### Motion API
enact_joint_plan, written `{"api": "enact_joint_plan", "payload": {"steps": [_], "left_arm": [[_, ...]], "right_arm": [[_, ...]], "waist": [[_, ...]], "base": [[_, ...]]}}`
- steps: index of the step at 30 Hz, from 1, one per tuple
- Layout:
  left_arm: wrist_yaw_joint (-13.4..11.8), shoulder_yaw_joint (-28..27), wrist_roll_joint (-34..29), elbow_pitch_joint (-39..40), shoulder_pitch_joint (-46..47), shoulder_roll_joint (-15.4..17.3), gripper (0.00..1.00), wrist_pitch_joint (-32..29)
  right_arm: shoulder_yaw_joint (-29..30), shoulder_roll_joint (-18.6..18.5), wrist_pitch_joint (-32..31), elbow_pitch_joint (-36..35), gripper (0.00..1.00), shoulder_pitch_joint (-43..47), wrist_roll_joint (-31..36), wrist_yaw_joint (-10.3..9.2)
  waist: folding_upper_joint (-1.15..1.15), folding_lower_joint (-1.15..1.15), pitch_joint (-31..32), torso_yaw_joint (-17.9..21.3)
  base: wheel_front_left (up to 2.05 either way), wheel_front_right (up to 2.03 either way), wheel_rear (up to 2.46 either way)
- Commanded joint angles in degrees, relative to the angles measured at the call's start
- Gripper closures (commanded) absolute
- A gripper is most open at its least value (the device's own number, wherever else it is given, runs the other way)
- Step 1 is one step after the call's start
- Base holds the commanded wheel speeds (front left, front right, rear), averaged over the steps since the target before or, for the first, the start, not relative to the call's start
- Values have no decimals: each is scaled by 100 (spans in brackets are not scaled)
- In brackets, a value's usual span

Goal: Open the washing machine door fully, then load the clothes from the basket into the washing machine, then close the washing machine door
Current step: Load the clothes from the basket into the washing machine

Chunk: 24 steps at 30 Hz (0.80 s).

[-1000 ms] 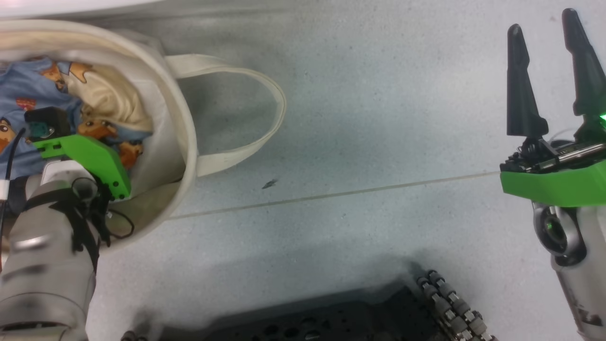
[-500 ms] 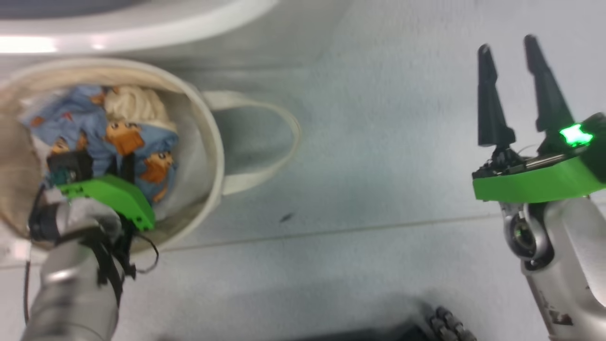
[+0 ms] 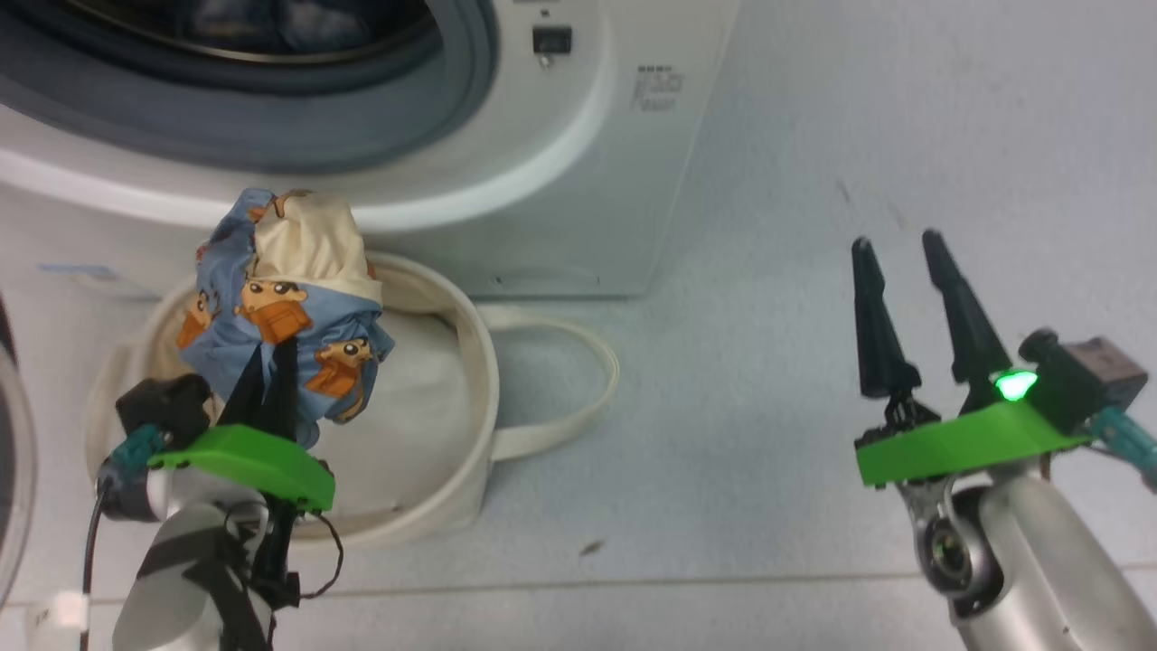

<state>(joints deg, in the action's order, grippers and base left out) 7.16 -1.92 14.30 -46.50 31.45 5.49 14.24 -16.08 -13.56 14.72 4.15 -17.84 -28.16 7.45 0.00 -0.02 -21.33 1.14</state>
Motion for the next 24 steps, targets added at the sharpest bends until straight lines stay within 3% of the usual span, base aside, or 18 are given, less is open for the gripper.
{"api": "enact_joint_plan", "payload": {"steps": [1,7,12,24], "left_arm": [[26,-196,-33,361,-127,139,100,74],[31,-254,-93,2259,-948,74,100,75],[32,-353,-177,3000,-1362,37,100,75],[32,-572,-261,2705,-1068,131,100,75]], "right_arm": [[-104,28,28,-134,0,167,-41,3],[-52,168,28,-59,0,589,-147,3],[-72,221,28,-56,0,819,-192,3],[-132,151,28,-61,0,958,-231,3]], "waist": [[0,2,523,-157],[0,2,1087,-147],[0,2,1370,-50],[0,2,1435,196]], "base": [[0,0,0],[0,0,0],[0,0,0],[0,0,0]]}}
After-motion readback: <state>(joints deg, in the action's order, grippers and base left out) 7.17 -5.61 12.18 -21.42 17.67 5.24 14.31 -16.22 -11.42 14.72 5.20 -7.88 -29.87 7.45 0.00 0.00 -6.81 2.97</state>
